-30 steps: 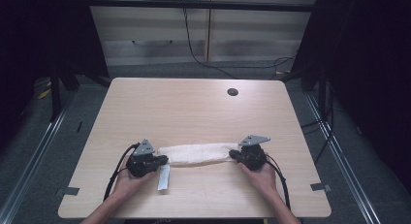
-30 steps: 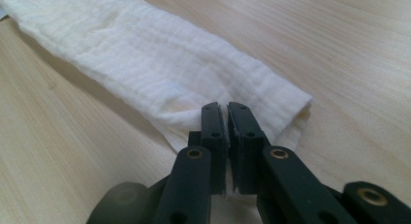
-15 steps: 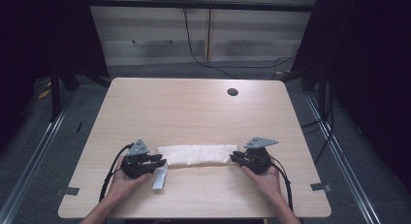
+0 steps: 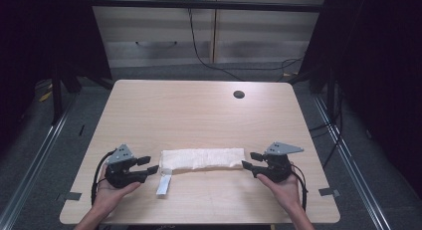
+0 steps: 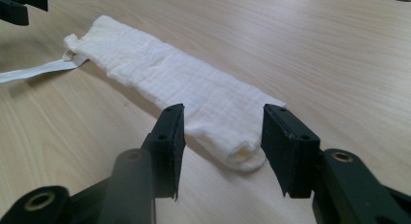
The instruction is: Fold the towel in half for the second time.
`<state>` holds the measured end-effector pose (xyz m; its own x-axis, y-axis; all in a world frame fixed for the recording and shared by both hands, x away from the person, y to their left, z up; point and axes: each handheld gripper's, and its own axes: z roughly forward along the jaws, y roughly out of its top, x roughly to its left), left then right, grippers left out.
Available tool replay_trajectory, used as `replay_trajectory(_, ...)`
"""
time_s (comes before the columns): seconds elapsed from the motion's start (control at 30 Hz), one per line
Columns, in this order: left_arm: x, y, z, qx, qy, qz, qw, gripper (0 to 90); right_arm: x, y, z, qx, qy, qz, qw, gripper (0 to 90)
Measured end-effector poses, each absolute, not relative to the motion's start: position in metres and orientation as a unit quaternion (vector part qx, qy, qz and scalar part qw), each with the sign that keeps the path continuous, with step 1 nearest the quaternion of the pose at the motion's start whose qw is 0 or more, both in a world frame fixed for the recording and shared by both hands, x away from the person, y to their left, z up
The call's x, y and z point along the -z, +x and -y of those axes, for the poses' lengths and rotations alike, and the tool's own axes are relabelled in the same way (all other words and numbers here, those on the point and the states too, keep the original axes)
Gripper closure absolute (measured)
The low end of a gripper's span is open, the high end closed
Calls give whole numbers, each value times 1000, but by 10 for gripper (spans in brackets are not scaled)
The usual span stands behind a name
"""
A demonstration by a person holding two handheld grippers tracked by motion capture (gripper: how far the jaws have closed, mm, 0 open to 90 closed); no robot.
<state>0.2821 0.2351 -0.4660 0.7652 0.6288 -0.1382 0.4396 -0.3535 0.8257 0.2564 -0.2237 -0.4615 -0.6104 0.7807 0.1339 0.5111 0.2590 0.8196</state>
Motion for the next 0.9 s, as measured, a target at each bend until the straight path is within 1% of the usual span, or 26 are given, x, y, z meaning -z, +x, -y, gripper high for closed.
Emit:
replay_trajectory(0.17,460,279,-246,-96,803,-345,476,412,459,244,235,-446,425,-772,153,449)
replay_trajectory(0.27,460,277,-254,-100,804,-349,471,358,460,238,243,-448,435,-765,156,416)
replay_trajectory(0.37,462,275,-266,-109,805,-356,462,320,463,233,253,-446,449,-758,160,395)
replay_trajectory(0.5,464,274,-278,-120,791,-376,469,275,467,227,268,-454,471,-737,169,359)
replay_trajectory(0.6,466,271,-285,-133,784,-380,474,270,467,225,274,-454,481,-728,176,333)
replay_trajectory(0.67,470,274,-287,-131,782,-391,467,263,467,223,276,-457,483,-725,179,321)
replay_trajectory(0.8,477,281,-291,-125,781,-410,455,213,472,223,283,-450,499,-718,184,296)
replay_trajectory(0.83,478,282,-291,-129,774,-417,459,208,475,224,286,-440,503,-720,189,295)
replay_trajectory(0.87,479,283,-291,-130,773,-420,458,208,479,225,287,-417,506,-727,203,295)
replay_trajectory(0.9,481,283,-289,-118,768,-425,465,206,481,225,288,-402,506,-733,212,294)
